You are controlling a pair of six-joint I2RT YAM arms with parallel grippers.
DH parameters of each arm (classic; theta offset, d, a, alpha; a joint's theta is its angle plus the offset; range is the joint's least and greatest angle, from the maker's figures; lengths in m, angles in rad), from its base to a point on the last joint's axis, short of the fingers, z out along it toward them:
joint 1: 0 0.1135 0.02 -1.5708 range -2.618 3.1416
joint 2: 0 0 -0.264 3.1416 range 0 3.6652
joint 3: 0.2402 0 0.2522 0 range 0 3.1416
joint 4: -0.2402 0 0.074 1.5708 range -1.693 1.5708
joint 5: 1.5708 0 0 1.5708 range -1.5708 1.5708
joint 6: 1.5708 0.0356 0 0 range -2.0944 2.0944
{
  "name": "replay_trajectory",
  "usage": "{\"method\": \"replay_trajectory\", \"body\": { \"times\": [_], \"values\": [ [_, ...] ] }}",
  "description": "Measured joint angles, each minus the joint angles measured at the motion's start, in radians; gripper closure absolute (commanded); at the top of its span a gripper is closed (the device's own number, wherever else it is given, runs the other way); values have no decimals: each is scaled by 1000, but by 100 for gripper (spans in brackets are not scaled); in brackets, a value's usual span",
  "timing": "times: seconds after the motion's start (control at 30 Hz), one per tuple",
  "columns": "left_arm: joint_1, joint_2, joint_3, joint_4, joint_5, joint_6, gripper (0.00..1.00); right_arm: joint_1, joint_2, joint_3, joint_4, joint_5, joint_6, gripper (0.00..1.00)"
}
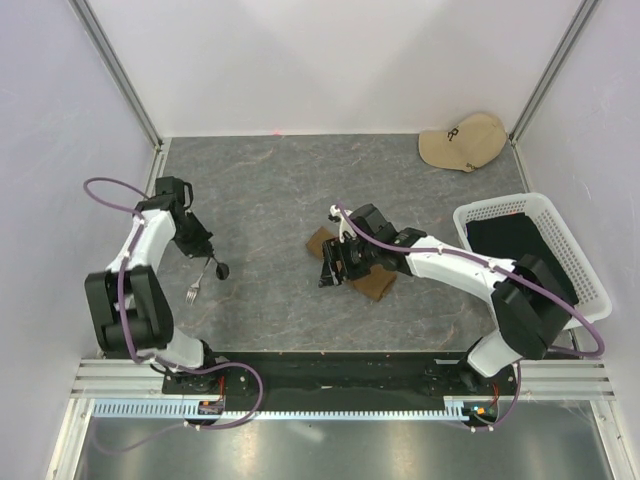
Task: Fold the napkin into a case and place the utensils inside
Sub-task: Pick up the spoon from the corner of the board, then pass from the left arm to the right
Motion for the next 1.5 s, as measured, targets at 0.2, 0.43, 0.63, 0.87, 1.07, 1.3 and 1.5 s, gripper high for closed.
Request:
{"method": "replay_trajectory", "body": {
  "times": [0.2,0.43,0.63,0.87,1.07,1.3,1.5],
  "values": [
    [-172,-227,-50,5,3,-250,98,90,72,39,46,27,66,23],
    [-431,-304,-82,7,-22,-519,98,181,127,120,153,30,157,21],
    [-570,-375,-122,3,-75,-678,98,177,124,102,229,74,244,36],
    [-615,-377,-148,3,-95,-760,98,182,101,52,267,152,303,64],
    [-632,-373,-148,9,-98,-789,98,187,89,50,283,174,346,100],
    [-640,-360,-149,53,-90,-747,59,162,83,35,275,166,404,100],
    [-642,-354,-124,192,-58,-584,39,55,-19,-39,191,114,379,100]
  ]
}}
